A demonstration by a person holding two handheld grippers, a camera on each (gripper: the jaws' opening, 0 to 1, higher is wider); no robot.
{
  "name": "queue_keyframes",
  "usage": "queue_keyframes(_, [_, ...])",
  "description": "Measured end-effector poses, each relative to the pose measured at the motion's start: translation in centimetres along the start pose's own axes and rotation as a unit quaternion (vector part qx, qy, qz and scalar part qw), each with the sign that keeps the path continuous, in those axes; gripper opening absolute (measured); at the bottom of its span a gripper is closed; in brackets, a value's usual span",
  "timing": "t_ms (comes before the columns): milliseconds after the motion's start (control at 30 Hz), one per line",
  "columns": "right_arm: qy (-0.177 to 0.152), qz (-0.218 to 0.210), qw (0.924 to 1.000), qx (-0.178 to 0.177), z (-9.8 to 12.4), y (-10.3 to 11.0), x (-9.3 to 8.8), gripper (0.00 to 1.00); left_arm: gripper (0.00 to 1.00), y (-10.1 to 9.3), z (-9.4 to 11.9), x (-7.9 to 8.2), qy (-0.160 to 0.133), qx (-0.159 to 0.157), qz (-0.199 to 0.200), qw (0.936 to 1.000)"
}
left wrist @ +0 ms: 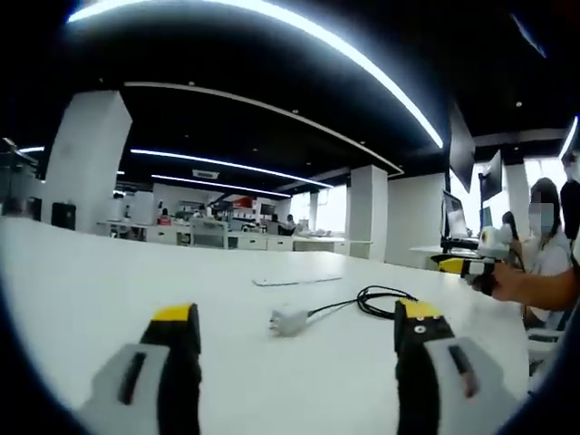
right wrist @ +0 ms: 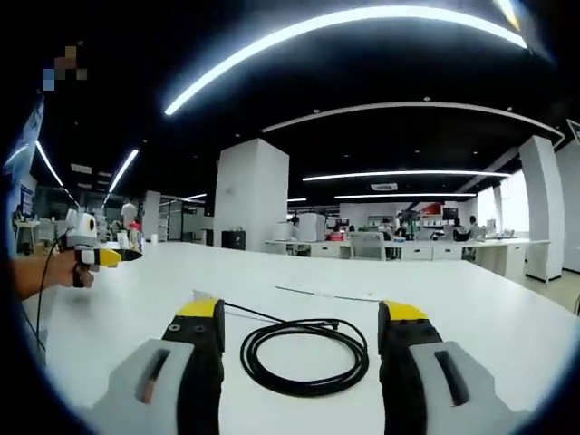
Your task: Plug the desk Type‑C cable into the charger adapter.
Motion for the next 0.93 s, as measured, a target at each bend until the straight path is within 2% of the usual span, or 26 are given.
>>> queue_keyframes(100, [-0.002,0.003,1.0,-0.007,0.9,0.7,-0.1,0.77,0.95,-0.3,1.2,0.1,-0.005,0.013,-0.008,0.9999])
queue_keyframes(233, [-0.001,0.013,0.9999,-0.009,1.8,1.8,-0.4,0.79,0.97,-0.6,2.2,-0.2,-0.004,0.02,-0.003,0.9998])
queue_keyframes(333, [-0.007,0.003,0.9999,-0.01,2.3,2.2,-0.6,0.84,0.99,-1.2,2.7,-0.3,-0.001,0.019,0.005,0.9998])
queue_keyframes(467, [-0.004,0.0,0.9998,-0.017,2.9,2.3,-1.0,0.93,1.0,-1.8,3.5,-0.2,-0.004,0.02,0.008,0.9998])
queue_keyframes(700, [-0.016,-0.019,0.9992,-0.032,4.4,2.4,-0.9,1.0,1.0,-3.0,4.7,-0.1,-0.01,0.021,0.011,0.9997])
queue_keyframes(800, [-0.017,-0.02,0.9992,-0.03,5.3,2.7,-1.0,1.0,1.0,-3.4,5.1,-0.3,-0.006,0.021,0.007,0.9997])
queue_keyframes(933, [-0.017,-0.012,0.9993,-0.03,5.9,3.2,-1.2,1.0,1.0,-3.9,5.6,0.0,-0.02,0.023,0.013,0.9995])
Point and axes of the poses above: the point that each gripper's makers call its tool centre point, and the gripper's own axes: z roughly backward along the fingers, y roughly to its left, x roughly out of its top, the point moved 4 cm from there along z, roughly backward along the fingers, and after that the axes turned 4 degrees about -z, right-handed, at the moved point
